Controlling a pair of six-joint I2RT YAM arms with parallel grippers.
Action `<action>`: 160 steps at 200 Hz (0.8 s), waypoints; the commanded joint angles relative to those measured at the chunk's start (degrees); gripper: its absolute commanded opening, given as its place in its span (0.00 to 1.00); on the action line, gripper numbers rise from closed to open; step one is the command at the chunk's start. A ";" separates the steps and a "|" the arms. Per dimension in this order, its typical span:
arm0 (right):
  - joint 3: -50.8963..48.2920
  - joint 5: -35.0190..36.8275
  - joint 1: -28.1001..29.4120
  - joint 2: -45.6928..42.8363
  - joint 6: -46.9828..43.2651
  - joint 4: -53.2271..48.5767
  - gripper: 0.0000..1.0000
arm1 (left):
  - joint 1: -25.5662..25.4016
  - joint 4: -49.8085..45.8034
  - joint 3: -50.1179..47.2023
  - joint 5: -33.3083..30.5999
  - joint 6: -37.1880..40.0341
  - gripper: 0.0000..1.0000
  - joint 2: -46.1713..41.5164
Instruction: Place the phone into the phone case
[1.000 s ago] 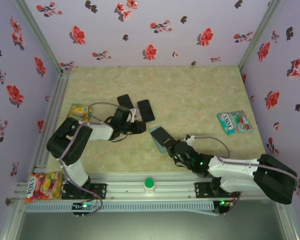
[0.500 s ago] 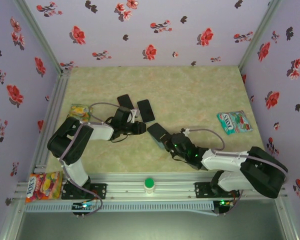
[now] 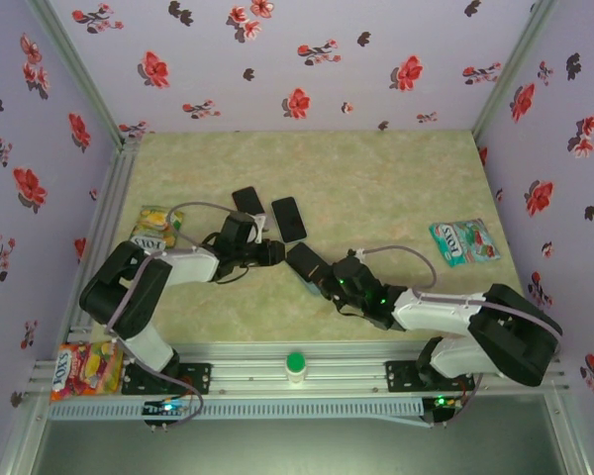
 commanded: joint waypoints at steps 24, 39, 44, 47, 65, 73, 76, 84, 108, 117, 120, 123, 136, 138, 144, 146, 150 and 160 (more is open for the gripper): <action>-4.91 -3.83 0.32 0.48 3.28 -5.04 0.00 | -0.32 -1.57 -0.31 -1.90 1.24 0.35 -2.23; -5.70 -3.17 0.47 -0.49 4.73 -5.34 0.00 | -0.32 -1.55 -0.30 -2.05 1.26 0.35 -2.34; -5.88 -3.09 0.56 -0.81 5.03 -5.46 0.00 | -0.35 -1.61 -0.22 -2.13 1.24 0.35 -2.44; -5.97 -3.05 0.50 -0.91 5.33 -5.74 0.00 | -0.33 -1.62 -0.24 -2.25 1.27 0.36 -2.43; -6.10 -2.46 0.83 -1.75 6.58 -7.05 0.00 | -0.34 -1.79 -0.01 -2.43 1.54 0.35 -2.22; -6.26 -2.20 1.04 -1.89 7.15 -7.36 0.00 | -0.32 -1.96 0.18 -2.44 1.68 0.35 -1.85; -6.35 -2.17 1.07 -1.94 7.35 -7.30 0.00 | -0.36 -1.97 0.26 -2.43 1.69 0.36 -1.71; -6.33 -2.17 1.02 -1.73 7.58 -7.23 0.00 | -0.41 -1.84 0.27 -2.46 1.72 0.36 -1.32; -5.80 -2.58 1.04 -0.04 7.99 -6.70 0.00 | -0.41 -0.60 0.09 -2.55 1.68 0.36 -0.26; -5.67 -2.90 1.11 1.02 8.29 -5.47 0.00 | -0.46 -0.29 0.11 -2.61 1.68 0.37 0.09; -5.59 -3.00 1.11 1.35 8.46 -5.03 0.00 | -0.42 -0.22 0.19 -2.65 1.74 0.37 0.23; -5.50 -3.09 1.11 1.73 8.68 -4.70 0.00 | -0.41 -0.14 0.25 -2.70 1.76 0.37 0.35; -5.17 -3.44 1.24 3.56 9.05 -2.87 0.00 | -0.43 -0.04 0.57 -2.67 2.02 0.38 0.97; -5.10 -3.48 1.23 3.85 9.13 -2.70 0.00 | -0.42 -0.04 0.61 -2.67 2.09 0.38 1.05; -5.05 -3.62 1.25 4.59 9.38 -1.89 0.00 | -0.42 0.05 0.71 -2.72 2.19 0.38 1.29; -5.05 -3.65 1.25 4.76 9.50 -1.62 0.00 | -0.41 0.07 0.75 -2.66 2.20 0.38 1.38; -5.05 -3.58 1.33 5.13 9.61 -1.14 0.00 | -0.41 0.05 0.79 -2.64 2.28 0.38 1.50; -4.96 -3.62 1.33 5.84 9.77 -0.32 0.00 | -0.41 0.06 1.04 -2.79 2.46 0.38 1.76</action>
